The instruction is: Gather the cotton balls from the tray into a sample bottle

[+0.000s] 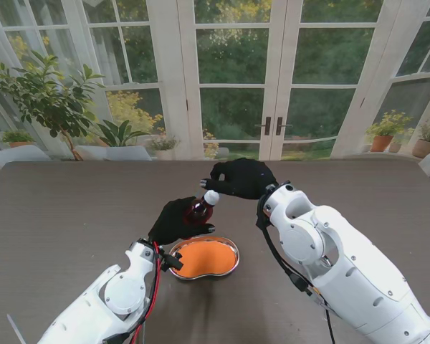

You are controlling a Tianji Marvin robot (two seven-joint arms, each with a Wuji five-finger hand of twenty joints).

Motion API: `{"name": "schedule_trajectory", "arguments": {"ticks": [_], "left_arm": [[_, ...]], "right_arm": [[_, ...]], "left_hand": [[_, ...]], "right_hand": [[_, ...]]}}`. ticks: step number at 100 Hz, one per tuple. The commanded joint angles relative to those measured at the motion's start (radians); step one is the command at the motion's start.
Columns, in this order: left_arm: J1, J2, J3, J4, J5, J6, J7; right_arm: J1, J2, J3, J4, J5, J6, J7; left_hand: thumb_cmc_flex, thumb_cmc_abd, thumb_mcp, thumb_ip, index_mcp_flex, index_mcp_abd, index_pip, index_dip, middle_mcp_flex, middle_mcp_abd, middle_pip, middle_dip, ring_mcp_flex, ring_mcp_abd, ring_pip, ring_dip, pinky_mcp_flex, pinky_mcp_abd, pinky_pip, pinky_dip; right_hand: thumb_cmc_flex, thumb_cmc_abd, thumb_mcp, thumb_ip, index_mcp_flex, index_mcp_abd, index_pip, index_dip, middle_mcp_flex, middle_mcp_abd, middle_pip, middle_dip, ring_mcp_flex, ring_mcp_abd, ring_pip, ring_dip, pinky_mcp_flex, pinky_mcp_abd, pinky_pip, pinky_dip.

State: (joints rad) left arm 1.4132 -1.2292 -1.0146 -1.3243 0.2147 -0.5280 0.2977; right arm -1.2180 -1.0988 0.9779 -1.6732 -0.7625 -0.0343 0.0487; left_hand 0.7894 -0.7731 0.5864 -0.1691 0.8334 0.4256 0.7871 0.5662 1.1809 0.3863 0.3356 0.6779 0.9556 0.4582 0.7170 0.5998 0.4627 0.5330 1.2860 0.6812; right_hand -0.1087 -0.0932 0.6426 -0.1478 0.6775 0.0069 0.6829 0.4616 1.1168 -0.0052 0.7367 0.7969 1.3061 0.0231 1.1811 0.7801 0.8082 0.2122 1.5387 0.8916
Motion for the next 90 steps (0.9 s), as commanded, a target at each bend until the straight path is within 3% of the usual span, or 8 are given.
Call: {"name": "schedule_trajectory", "arguments": {"ticks": [1,14,20,33,49,65,76,90], "left_arm": [[0.004,-0.003,-0.003,-0.009,-0.003,0.004,-0.020],[0.006,-0.002,-0.004,-0.010,-0.002,0.005,-0.021],[0.007,-0.001,-0.005,-0.011,-0.002,0.006,-0.022],[0.009,0.000,-0.006,-0.013,-0.004,0.009,-0.025],[0.011,0.001,-0.007,-0.015,-0.003,0.010,-0.028],[0.013,0.002,-0.008,-0.016,-0.003,0.011,-0.030],[0.014,0.002,-0.009,-0.017,-0.002,0.012,-0.031],[0.015,0.003,-0.011,-0.018,-0.001,0.013,-0.032]], "right_arm": [[-0.013,-0.009,0.015,-0.005,0.010,0.001,-0.022],[-0.026,-0.014,0.051,-0.005,0.042,-0.026,-0.046],[-0.031,-0.011,0.070,-0.012,0.060,-0.047,-0.029],[-0.034,-0.008,0.096,-0.011,0.099,-0.101,-0.009],[-0.030,0.001,0.109,-0.010,0.127,-0.151,0.038],[-0.022,0.001,0.101,0.002,0.126,-0.181,0.036],[-0.015,0.002,0.089,0.008,0.124,-0.195,0.037],[-0.005,0.004,0.076,0.015,0.130,-0.208,0.049]], "left_hand": [[0.156,0.218,0.146,0.012,0.121,-0.237,0.076,0.018,0.060,-0.100,0.004,-0.003,0.000,0.012,0.018,0.010,-0.039,-0.030,0.001,-0.001],[0.155,0.218,0.147,0.012,0.121,-0.236,0.076,0.018,0.060,-0.100,0.004,-0.003,0.001,0.013,0.018,0.011,-0.039,-0.029,0.001,-0.001],[0.156,0.219,0.147,0.012,0.121,-0.235,0.076,0.018,0.060,-0.101,0.004,-0.003,0.001,0.014,0.018,0.011,-0.039,-0.029,0.001,-0.001],[0.158,0.218,0.146,0.012,0.122,-0.233,0.076,0.018,0.059,-0.099,0.004,-0.003,0.000,0.015,0.018,0.011,-0.040,-0.027,0.001,-0.001],[0.156,0.219,0.145,0.012,0.121,-0.235,0.077,0.019,0.059,-0.100,0.004,-0.003,0.000,0.013,0.018,0.011,-0.040,-0.026,0.001,0.000],[0.157,0.220,0.144,0.012,0.120,-0.235,0.076,0.019,0.058,-0.098,0.003,-0.005,-0.001,0.015,0.018,0.011,-0.040,-0.027,0.001,0.000],[0.157,0.219,0.144,0.012,0.121,-0.233,0.076,0.019,0.058,-0.096,0.003,-0.006,-0.001,0.016,0.018,0.011,-0.040,-0.026,0.001,0.000],[0.158,0.220,0.145,0.012,0.121,-0.232,0.076,0.018,0.058,-0.097,0.003,-0.006,-0.001,0.016,0.018,0.011,-0.041,-0.027,0.001,0.000]], "right_hand": [[0.043,-0.047,0.029,0.020,-0.050,-0.008,0.027,-0.017,-0.038,-0.003,0.013,-0.010,0.007,0.003,-0.023,-0.018,-0.011,-0.021,-0.002,0.016],[0.161,-0.233,0.162,-0.008,-0.065,-0.048,0.069,-0.018,-0.082,-0.012,0.043,-0.027,0.008,-0.019,-0.056,-0.014,-0.016,-0.027,-0.009,0.006],[0.166,-0.287,0.232,-0.022,-0.072,-0.067,0.071,-0.018,-0.112,-0.013,0.062,-0.020,0.009,-0.032,-0.070,-0.013,-0.022,-0.034,-0.014,0.005],[0.184,-0.477,0.440,-0.046,-0.039,-0.123,0.065,-0.018,-0.137,-0.025,0.102,0.003,0.010,-0.060,-0.058,0.003,-0.028,-0.044,-0.020,0.004],[0.225,-0.626,0.549,-0.059,-0.047,-0.168,0.007,-0.042,-0.181,-0.035,0.145,0.045,-0.001,-0.089,-0.034,0.018,-0.033,-0.055,-0.026,0.004],[0.315,-0.804,0.648,-0.067,-0.023,-0.205,-0.015,-0.070,-0.161,-0.048,0.181,0.080,0.015,-0.110,0.004,0.026,-0.016,-0.051,-0.021,0.005],[0.368,-0.872,0.681,-0.068,-0.018,-0.212,-0.017,-0.084,-0.148,-0.057,0.193,0.094,0.016,-0.116,0.027,0.034,-0.004,-0.048,-0.015,0.005],[0.385,-0.892,0.693,-0.068,-0.016,-0.220,-0.016,-0.092,-0.150,-0.061,0.200,0.105,0.015,-0.119,0.036,0.036,-0.001,-0.047,-0.014,0.005]]}}
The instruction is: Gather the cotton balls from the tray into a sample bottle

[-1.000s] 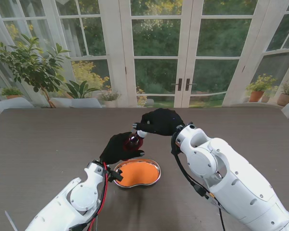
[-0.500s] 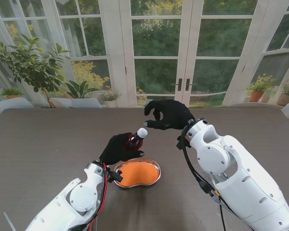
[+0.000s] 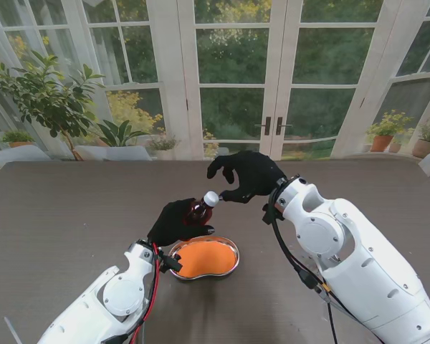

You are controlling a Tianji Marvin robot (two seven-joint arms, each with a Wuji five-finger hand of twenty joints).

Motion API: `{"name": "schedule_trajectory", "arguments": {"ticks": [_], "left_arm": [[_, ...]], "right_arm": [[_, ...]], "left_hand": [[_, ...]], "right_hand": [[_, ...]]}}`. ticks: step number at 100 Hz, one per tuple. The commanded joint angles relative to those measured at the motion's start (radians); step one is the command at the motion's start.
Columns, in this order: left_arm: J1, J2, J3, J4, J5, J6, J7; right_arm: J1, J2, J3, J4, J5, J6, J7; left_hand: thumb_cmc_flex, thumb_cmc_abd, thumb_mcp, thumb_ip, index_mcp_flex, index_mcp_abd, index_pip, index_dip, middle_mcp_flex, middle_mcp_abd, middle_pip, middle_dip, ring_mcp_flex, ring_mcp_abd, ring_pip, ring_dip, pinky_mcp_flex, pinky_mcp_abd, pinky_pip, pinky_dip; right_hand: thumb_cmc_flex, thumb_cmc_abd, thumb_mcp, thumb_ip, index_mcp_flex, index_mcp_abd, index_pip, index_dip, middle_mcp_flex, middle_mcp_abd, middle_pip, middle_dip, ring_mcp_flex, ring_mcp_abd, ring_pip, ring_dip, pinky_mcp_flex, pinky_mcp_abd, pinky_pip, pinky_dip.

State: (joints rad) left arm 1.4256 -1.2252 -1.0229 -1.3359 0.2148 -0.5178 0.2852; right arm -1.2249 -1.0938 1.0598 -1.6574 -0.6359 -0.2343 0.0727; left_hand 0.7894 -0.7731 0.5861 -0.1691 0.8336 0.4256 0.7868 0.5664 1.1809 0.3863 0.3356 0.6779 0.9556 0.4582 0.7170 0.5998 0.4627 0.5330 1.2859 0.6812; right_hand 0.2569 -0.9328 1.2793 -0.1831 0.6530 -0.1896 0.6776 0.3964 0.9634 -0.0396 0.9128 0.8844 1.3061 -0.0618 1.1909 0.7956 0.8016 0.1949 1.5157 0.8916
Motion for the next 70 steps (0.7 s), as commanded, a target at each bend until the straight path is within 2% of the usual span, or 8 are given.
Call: {"name": "schedule_trajectory", "arguments": {"ticks": [1,36,51,70], "left_arm": [[0.003,-0.001,-0.002,-0.007,-0.001,0.003,-0.020],[0.004,0.000,-0.003,-0.007,-0.002,0.004,-0.021],[0.004,-0.001,-0.002,-0.006,-0.002,0.002,-0.020],[0.004,-0.001,-0.002,-0.006,-0.003,0.002,-0.020]], "right_arm": [[0.002,-0.001,-0.007,0.000,0.003,-0.009,0.026],[-0.001,0.002,-0.009,0.000,-0.014,-0.033,0.026],[-0.002,-0.003,-0.018,0.011,-0.053,-0.044,-0.023],[-0.001,-0.009,-0.031,0.022,-0.066,-0.045,-0.056]], "left_hand": [[0.158,0.220,0.145,0.012,0.120,-0.232,0.076,0.018,0.058,-0.097,0.003,-0.006,-0.001,0.016,0.018,0.011,-0.041,-0.027,0.001,0.000],[0.158,0.220,0.145,0.012,0.120,-0.233,0.076,0.019,0.057,-0.096,0.003,-0.006,-0.002,0.017,0.017,0.011,-0.041,-0.025,0.001,0.000],[0.158,0.220,0.145,0.012,0.120,-0.236,0.076,0.019,0.057,-0.099,0.003,-0.005,-0.002,0.017,0.018,0.011,-0.041,-0.025,0.001,0.000],[0.158,0.220,0.146,0.012,0.120,-0.232,0.076,0.019,0.057,-0.096,0.003,-0.006,-0.002,0.017,0.018,0.011,-0.041,-0.025,0.001,0.001]], "right_hand": [[0.019,-0.052,0.056,-0.033,0.008,-0.024,-0.011,-0.027,0.004,-0.027,0.024,0.018,0.015,-0.034,0.026,0.021,0.006,-0.029,0.009,0.005],[0.037,-0.142,0.083,-0.041,0.064,-0.064,0.007,-0.036,-0.021,-0.025,0.027,0.041,0.015,-0.038,0.026,0.020,0.000,-0.027,0.006,0.007],[0.023,-0.209,0.100,-0.050,0.091,-0.060,0.018,-0.031,0.007,-0.031,0.030,0.043,0.017,-0.045,0.056,0.032,0.021,-0.025,0.013,0.010],[0.029,-0.234,0.111,-0.055,0.122,-0.051,0.050,-0.010,0.033,-0.034,0.030,0.043,0.016,-0.046,0.086,0.039,0.036,-0.021,0.024,0.012]]}}
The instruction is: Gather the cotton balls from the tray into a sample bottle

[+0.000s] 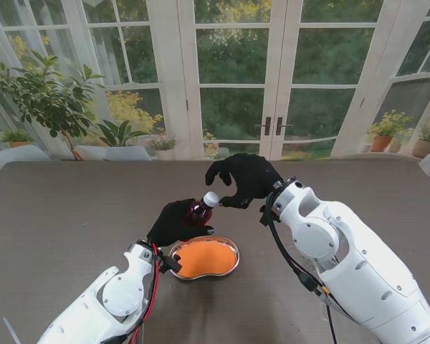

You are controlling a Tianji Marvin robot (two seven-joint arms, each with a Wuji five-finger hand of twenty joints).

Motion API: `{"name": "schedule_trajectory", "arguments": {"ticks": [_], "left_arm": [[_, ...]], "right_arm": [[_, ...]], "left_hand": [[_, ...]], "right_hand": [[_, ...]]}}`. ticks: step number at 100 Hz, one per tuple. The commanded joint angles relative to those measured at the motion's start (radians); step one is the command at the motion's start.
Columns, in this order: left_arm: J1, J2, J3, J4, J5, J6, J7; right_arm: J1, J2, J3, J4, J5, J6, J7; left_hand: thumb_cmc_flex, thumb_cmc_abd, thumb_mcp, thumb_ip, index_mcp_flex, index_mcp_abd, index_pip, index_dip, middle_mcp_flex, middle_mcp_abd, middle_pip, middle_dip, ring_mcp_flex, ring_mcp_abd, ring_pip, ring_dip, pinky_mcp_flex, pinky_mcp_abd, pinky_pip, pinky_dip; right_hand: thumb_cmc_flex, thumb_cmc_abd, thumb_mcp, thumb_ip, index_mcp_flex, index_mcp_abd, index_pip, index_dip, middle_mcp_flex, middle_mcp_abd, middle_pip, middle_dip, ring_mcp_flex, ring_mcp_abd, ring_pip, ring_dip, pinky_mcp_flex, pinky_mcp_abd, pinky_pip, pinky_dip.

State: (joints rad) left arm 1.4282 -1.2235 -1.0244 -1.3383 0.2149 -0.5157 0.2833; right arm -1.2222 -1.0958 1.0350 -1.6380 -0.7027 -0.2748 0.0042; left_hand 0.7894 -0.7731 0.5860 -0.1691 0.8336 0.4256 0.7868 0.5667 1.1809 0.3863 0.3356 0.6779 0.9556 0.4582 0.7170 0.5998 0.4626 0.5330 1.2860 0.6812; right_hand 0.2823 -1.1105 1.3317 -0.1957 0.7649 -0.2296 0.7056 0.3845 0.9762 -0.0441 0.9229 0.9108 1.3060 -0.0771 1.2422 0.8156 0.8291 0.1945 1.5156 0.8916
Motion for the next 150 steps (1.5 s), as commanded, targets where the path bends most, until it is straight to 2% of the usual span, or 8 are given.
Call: {"name": "schedule_trajectory", "arguments": {"ticks": [1,41,82,99,104,106,125,150], "left_arm": [[0.001,-0.003,-0.001,-0.004,-0.003,0.000,-0.018],[-0.001,-0.003,0.000,-0.001,-0.004,-0.003,-0.017],[-0.001,-0.004,0.000,0.000,-0.005,-0.005,-0.017],[0.000,-0.004,-0.001,-0.001,-0.005,-0.005,-0.017],[0.000,-0.004,-0.001,-0.001,-0.006,-0.004,-0.017],[0.000,-0.004,-0.001,-0.001,-0.006,-0.004,-0.017],[0.000,-0.003,-0.001,-0.001,-0.008,-0.004,-0.019],[0.000,-0.003,0.000,-0.001,-0.010,-0.004,-0.021]], "right_arm": [[-0.003,-0.007,-0.006,0.003,0.001,-0.004,0.012],[0.007,-0.013,-0.027,0.020,-0.004,-0.011,-0.019],[0.014,-0.017,-0.039,0.029,0.000,-0.008,-0.032],[0.015,-0.018,-0.042,0.031,0.007,-0.006,-0.029],[0.015,-0.018,-0.043,0.031,0.010,-0.005,-0.028],[0.015,-0.018,-0.043,0.031,0.011,-0.005,-0.028],[0.017,-0.018,-0.045,0.029,0.016,-0.003,-0.023],[0.018,-0.019,-0.048,0.029,0.011,0.001,-0.027]], "left_hand": [[0.158,0.220,0.146,0.012,0.120,-0.232,0.076,0.019,0.057,-0.095,0.003,-0.007,-0.002,0.017,0.018,0.011,-0.041,-0.025,0.001,0.001],[0.158,0.221,0.145,0.011,0.121,-0.230,0.076,0.018,0.057,-0.093,0.002,-0.010,-0.002,0.018,0.018,0.011,-0.040,-0.024,0.001,0.001],[0.158,0.222,0.145,0.012,0.121,-0.230,0.075,0.018,0.056,-0.095,0.002,-0.013,-0.003,0.020,0.017,0.011,-0.041,-0.023,0.000,0.001],[0.158,0.222,0.144,0.011,0.120,-0.229,0.074,0.018,0.057,-0.094,0.002,-0.015,-0.003,0.020,0.017,0.011,-0.041,-0.024,0.001,0.002],[0.158,0.222,0.145,0.011,0.121,-0.231,0.075,0.019,0.057,-0.094,0.003,-0.014,-0.003,0.020,0.018,0.011,-0.042,-0.024,0.000,0.001],[0.156,0.223,0.144,0.011,0.120,-0.230,0.074,0.018,0.056,-0.094,0.003,-0.015,-0.003,0.020,0.017,0.011,-0.042,-0.023,0.000,0.002],[0.158,0.222,0.144,0.011,0.120,-0.230,0.074,0.019,0.056,-0.092,0.002,-0.016,-0.003,0.021,0.017,0.011,-0.042,-0.023,0.000,0.002],[0.157,0.222,0.144,0.011,0.121,-0.230,0.074,0.018,0.057,-0.094,0.004,-0.017,-0.003,0.020,0.017,0.011,-0.042,-0.023,0.000,0.002]], "right_hand": [[0.003,-0.057,0.058,-0.043,0.012,-0.012,0.023,0.002,0.021,-0.030,0.020,0.017,0.016,-0.032,0.035,0.019,0.009,-0.021,0.024,0.012],[0.026,-0.071,0.068,-0.041,0.063,-0.010,0.047,0.023,0.071,-0.035,0.018,0.014,0.017,-0.035,0.072,0.028,0.030,-0.015,0.033,0.009],[0.057,-0.049,0.069,-0.036,0.132,0.002,0.081,0.042,0.125,-0.040,0.018,0.015,0.016,-0.039,0.121,0.042,0.052,-0.008,0.044,0.005],[0.061,-0.036,0.064,-0.069,0.157,0.013,0.096,0.048,0.142,-0.042,0.016,0.029,0.016,-0.035,0.139,0.046,0.057,-0.007,0.048,0.003],[0.062,-0.033,0.062,-0.074,0.160,0.014,0.099,0.040,0.146,-0.041,0.014,0.031,0.015,-0.033,0.140,0.047,0.057,-0.005,0.048,0.002],[0.062,-0.029,0.061,-0.093,0.158,0.014,0.120,0.000,0.148,-0.041,0.010,0.036,0.015,-0.032,0.143,0.046,0.058,-0.005,0.049,0.001],[0.045,-0.018,0.049,-0.122,0.174,0.034,0.140,-0.022,0.169,-0.041,0.005,0.027,0.015,-0.025,0.156,0.051,0.060,-0.003,0.051,0.001],[-0.010,0.041,0.032,-0.089,0.194,0.084,0.151,-0.010,0.190,-0.035,0.007,0.019,0.014,-0.013,0.169,0.055,0.061,-0.001,0.057,0.003]]}}
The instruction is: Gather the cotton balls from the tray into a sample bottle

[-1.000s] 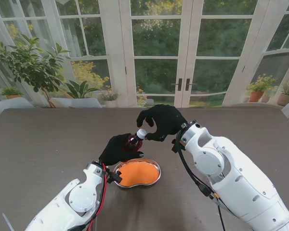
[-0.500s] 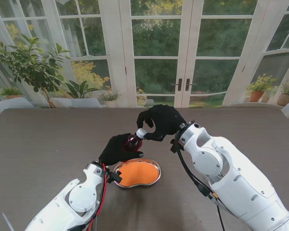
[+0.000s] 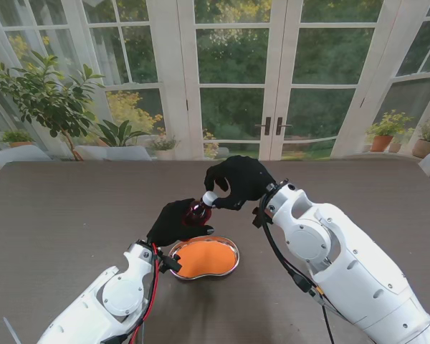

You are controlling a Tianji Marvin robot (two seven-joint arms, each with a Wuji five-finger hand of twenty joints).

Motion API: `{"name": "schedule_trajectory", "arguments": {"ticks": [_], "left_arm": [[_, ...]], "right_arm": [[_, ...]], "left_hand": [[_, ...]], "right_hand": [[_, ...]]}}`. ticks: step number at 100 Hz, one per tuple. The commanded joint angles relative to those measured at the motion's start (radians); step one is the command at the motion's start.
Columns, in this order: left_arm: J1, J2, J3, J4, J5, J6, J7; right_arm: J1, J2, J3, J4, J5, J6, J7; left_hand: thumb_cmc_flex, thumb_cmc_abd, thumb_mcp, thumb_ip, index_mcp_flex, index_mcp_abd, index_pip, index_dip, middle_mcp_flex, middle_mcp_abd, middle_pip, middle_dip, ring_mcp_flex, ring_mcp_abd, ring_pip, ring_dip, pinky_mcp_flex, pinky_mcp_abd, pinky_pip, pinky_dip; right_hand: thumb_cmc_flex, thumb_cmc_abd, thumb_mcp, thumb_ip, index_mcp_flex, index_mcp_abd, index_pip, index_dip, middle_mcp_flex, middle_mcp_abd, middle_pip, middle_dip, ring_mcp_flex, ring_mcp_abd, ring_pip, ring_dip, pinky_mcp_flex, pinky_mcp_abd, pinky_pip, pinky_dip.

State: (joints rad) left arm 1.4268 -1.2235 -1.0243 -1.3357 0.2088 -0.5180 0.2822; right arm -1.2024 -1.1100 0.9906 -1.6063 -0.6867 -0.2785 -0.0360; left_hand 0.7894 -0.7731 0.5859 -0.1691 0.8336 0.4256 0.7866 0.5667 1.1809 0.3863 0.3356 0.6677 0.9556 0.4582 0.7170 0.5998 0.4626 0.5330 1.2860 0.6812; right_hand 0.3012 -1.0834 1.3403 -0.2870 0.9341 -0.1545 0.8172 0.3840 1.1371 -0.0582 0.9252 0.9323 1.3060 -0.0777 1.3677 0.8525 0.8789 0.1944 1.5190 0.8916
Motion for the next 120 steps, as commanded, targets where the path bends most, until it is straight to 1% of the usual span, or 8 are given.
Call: {"name": "schedule_trajectory", "arguments": {"ticks": [1,21,28,43,64,101,109,120], "left_arm": [[0.001,-0.003,0.000,-0.003,-0.005,-0.001,-0.020],[0.001,-0.003,0.000,-0.003,-0.006,-0.001,-0.021],[0.001,-0.004,0.000,-0.003,-0.006,-0.001,-0.020],[0.000,-0.004,0.001,-0.003,-0.007,-0.001,-0.021],[-0.001,-0.003,0.001,-0.002,-0.006,-0.001,-0.022],[-0.003,-0.003,0.003,0.002,-0.006,-0.004,-0.023],[-0.003,-0.003,0.004,0.003,-0.005,-0.005,-0.023],[-0.003,-0.003,0.004,0.003,-0.005,-0.004,-0.023]], "right_arm": [[-0.002,-0.004,-0.004,-0.003,-0.005,0.005,0.013],[-0.002,-0.002,-0.005,-0.009,-0.015,0.014,0.023],[-0.002,-0.001,-0.006,-0.011,-0.018,0.017,0.025],[-0.001,0.000,-0.009,-0.014,-0.018,0.027,0.032],[0.001,0.000,-0.017,-0.020,-0.018,0.044,0.041],[0.006,0.004,-0.025,-0.031,-0.020,0.072,0.069],[0.008,0.004,-0.028,-0.031,-0.018,0.077,0.073],[0.010,0.005,-0.031,-0.032,-0.016,0.081,0.080]], "left_hand": [[0.158,0.222,0.145,0.011,0.122,-0.229,0.075,0.018,0.057,-0.093,0.004,-0.006,-0.002,0.021,0.018,0.011,-0.042,-0.023,0.000,0.002],[0.157,0.224,0.144,0.011,0.121,-0.229,0.073,0.018,0.056,-0.094,0.003,-0.008,-0.003,0.022,0.017,0.011,-0.042,-0.022,0.000,0.002],[0.158,0.223,0.144,0.011,0.122,-0.229,0.073,0.018,0.057,-0.091,0.003,-0.009,-0.003,0.024,0.017,0.011,-0.042,-0.022,0.000,0.002],[0.158,0.223,0.143,0.011,0.121,-0.228,0.073,0.018,0.056,-0.091,0.003,-0.011,-0.004,0.023,0.017,0.011,-0.042,-0.022,0.000,0.002],[0.159,0.223,0.144,0.011,0.122,-0.228,0.073,0.019,0.056,-0.091,0.003,-0.013,-0.003,0.022,0.018,0.011,-0.042,-0.021,0.000,0.003],[0.158,0.224,0.144,0.011,0.122,-0.231,0.073,0.019,0.055,-0.093,0.004,-0.012,-0.003,0.020,0.017,0.011,-0.042,-0.023,0.000,0.003],[0.157,0.223,0.143,0.011,0.122,-0.228,0.073,0.019,0.055,-0.092,0.004,-0.012,-0.002,0.021,0.018,0.011,-0.042,-0.023,0.000,0.003],[0.158,0.224,0.143,0.011,0.121,-0.229,0.072,0.018,0.056,-0.092,0.004,-0.012,-0.003,0.021,0.017,0.011,-0.042,-0.023,0.000,0.003]], "right_hand": [[-0.033,0.019,0.022,0.004,0.026,0.011,0.039,-0.009,0.031,-0.021,0.005,-0.002,0.014,-0.013,0.044,0.018,0.011,-0.002,0.054,0.003],[-0.050,0.043,0.001,0.008,0.053,0.031,0.050,0.003,0.048,-0.020,0.006,-0.003,0.014,-0.012,0.058,0.023,0.015,0.003,0.059,0.004],[-0.049,0.040,-0.010,-0.030,0.072,0.032,0.070,0.002,0.066,-0.022,0.005,-0.005,0.014,-0.018,0.073,0.028,0.022,0.006,0.062,0.003],[-0.055,0.057,-0.026,-0.063,0.105,0.037,0.103,-0.010,0.104,-0.021,0.006,-0.006,0.014,-0.019,0.098,0.037,0.034,0.017,0.070,0.003],[-0.077,0.106,-0.048,-0.067,0.138,0.038,0.135,-0.007,0.144,-0.025,0.006,-0.004,0.014,-0.023,0.128,0.048,0.051,0.019,0.080,0.003],[-0.109,0.186,-0.087,-0.025,0.213,0.046,0.163,0.022,0.225,-0.032,0.008,0.000,0.014,-0.033,0.183,0.070,0.088,0.019,0.102,0.000],[-0.115,0.202,-0.093,-0.007,0.246,0.049,0.170,0.035,0.261,-0.033,0.010,0.001,0.014,-0.036,0.206,0.080,0.103,0.022,0.110,-0.002],[-0.129,0.225,-0.103,0.045,0.295,0.049,0.163,0.080,0.300,-0.035,0.012,0.009,0.014,-0.047,0.236,0.093,0.123,0.024,0.123,-0.011]]}}
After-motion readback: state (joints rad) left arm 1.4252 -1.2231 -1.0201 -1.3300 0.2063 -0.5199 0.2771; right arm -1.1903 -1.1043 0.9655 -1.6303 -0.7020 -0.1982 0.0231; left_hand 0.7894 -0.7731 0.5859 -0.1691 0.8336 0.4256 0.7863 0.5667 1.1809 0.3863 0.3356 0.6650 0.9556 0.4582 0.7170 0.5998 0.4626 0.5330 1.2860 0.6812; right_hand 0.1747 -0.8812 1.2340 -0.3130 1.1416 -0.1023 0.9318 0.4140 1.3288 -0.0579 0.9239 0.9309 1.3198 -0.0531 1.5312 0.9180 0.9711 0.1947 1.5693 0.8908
